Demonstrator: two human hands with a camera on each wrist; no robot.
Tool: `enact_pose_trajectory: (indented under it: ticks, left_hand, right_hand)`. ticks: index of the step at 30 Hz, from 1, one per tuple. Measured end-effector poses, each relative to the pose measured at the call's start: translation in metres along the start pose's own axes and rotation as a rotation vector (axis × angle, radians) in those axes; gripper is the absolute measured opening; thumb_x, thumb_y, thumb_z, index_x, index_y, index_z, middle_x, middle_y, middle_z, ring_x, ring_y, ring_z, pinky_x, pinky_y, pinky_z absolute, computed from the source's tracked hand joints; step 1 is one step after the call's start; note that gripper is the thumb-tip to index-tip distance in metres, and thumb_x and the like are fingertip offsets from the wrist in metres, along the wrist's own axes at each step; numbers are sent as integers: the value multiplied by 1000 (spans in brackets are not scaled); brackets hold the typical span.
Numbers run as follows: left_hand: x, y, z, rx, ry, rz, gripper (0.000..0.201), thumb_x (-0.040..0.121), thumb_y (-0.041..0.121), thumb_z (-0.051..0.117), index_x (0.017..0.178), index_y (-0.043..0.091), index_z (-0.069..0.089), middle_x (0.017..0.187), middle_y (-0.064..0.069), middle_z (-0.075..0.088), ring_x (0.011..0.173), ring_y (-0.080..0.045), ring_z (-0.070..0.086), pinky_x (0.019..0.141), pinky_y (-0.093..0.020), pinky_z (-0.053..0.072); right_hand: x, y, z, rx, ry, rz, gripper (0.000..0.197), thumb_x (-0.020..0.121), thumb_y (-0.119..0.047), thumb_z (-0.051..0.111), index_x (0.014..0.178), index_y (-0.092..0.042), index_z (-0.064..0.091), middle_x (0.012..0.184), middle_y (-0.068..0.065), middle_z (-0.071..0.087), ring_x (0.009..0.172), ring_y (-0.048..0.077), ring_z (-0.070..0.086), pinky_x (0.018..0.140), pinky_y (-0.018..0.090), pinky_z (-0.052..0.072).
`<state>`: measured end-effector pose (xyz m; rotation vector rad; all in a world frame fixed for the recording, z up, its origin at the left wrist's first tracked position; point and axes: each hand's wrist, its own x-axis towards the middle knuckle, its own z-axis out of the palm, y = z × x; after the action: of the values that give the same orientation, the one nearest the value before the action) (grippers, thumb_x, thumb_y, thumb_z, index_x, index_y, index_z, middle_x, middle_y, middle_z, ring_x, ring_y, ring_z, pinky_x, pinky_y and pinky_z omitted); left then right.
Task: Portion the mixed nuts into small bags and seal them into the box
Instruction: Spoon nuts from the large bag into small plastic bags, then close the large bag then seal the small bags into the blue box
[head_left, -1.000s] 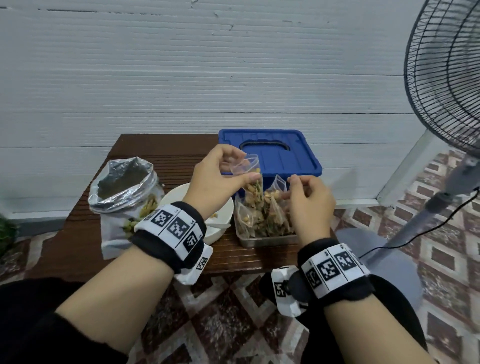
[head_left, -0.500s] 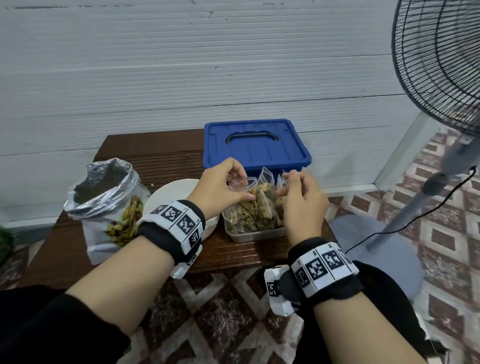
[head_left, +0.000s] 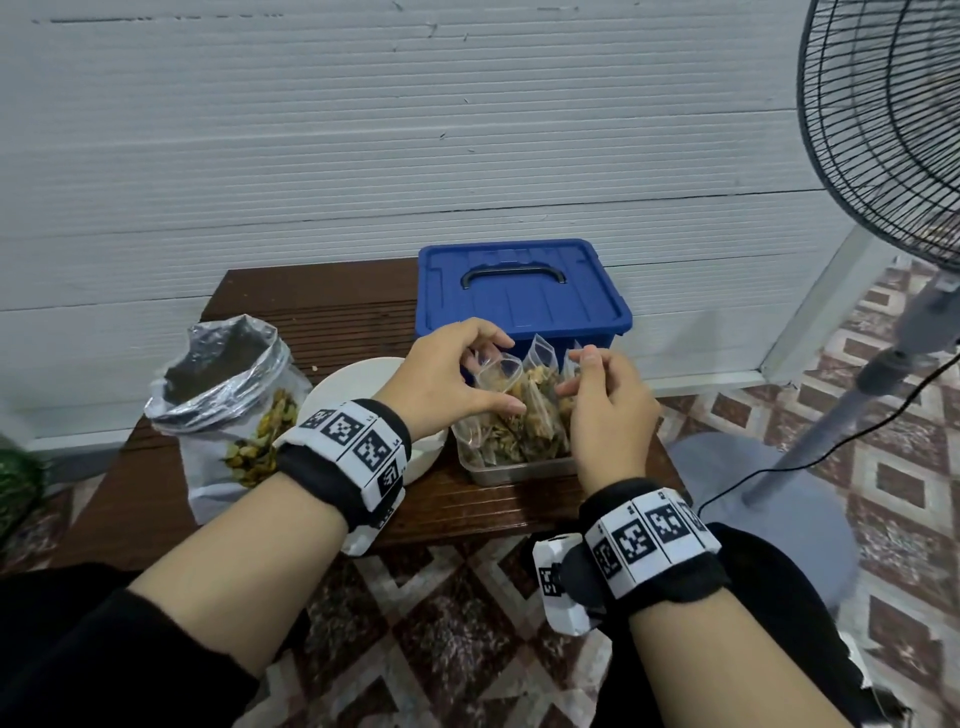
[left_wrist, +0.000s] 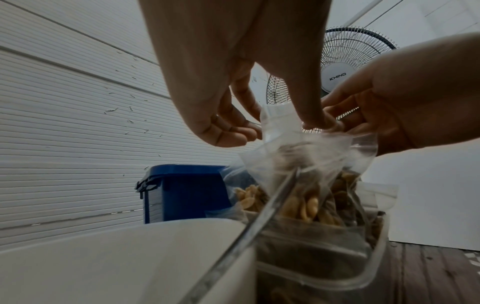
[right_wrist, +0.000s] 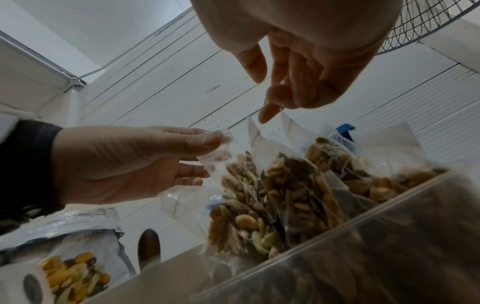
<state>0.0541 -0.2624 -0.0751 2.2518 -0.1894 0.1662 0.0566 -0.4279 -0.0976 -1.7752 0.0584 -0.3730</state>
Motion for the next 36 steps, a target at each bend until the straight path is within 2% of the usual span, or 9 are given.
enact_pose_trajectory:
  ticks: [4,8,14,18,21,25,30,33,36]
  left_hand:
    - [1,1,0,29,-7,-2,45,60,36,88,99,29,67,102,7,66,76,-9,57,66,-10,44]
    - [-1,0,2,49,-17,-26,38,62,35,87,93,33,66,99,12,65,76,-7,56,64,-10,44]
    - [-2,1,-2,7,-7,-22,50,59,33,89,103,29,66,103,12,66,70,0,55,61,-7,43]
    - [-4,4,-6,24,-43,-34,59,58,34,90,110,28,63,106,12,63,77,-5,58,62,-6,42]
    - [-6,4,-8,41,-67,-52,66,56,37,90,114,31,59,108,13,61,84,-9,59,63,-5,42]
    - [-9,4,-15,46,-67,-69,67,59,42,87,118,33,56,111,14,61,89,-5,58,66,-6,42]
    - [-15,10,-35,59,27,-91,45,79,41,73,118,26,59,110,12,62,88,-4,59,69,-7,43]
    - [-23,12,-58,61,162,-84,28,83,33,73,107,25,63,104,10,65,86,-11,62,66,-6,42]
    - [-35,15,-93,80,317,-75,19,84,27,72,101,24,65,101,8,67,86,-8,62,72,-8,45]
  right_hand:
    - [-1,1,1,11,2,-8,22,98,-29,45,86,-24,63,66,-4,64,73,11,61,70,22,40]
    - [-1,1,0,7,-11,-23,23,99,-29,44,87,-24,63,66,-5,63,73,8,59,69,16,38]
    - [-1,0,-1,5,-10,-29,22,99,-29,44,88,-25,63,66,-5,64,74,7,60,70,16,38]
    - [-2,-2,-2,1,-14,-29,22,99,-29,44,87,-27,61,67,-5,64,72,3,58,68,13,37]
    - [-3,-3,-1,0,-10,-29,21,99,-30,44,86,-29,61,67,-6,64,72,4,58,68,15,38]
    - [-2,-5,2,-2,-7,-49,22,99,-30,44,85,-29,60,68,-5,63,74,9,60,71,25,41]
    - [-6,-9,5,-66,-13,-138,19,95,-38,44,88,-30,59,77,-3,66,80,17,63,79,40,51]
    - [-11,-22,8,-82,-36,-195,16,95,-37,48,90,-28,60,77,-4,65,77,16,62,76,40,51]
    - [-18,-42,16,-69,-101,-252,13,96,-32,52,92,-25,61,78,-3,65,75,15,60,73,37,51]
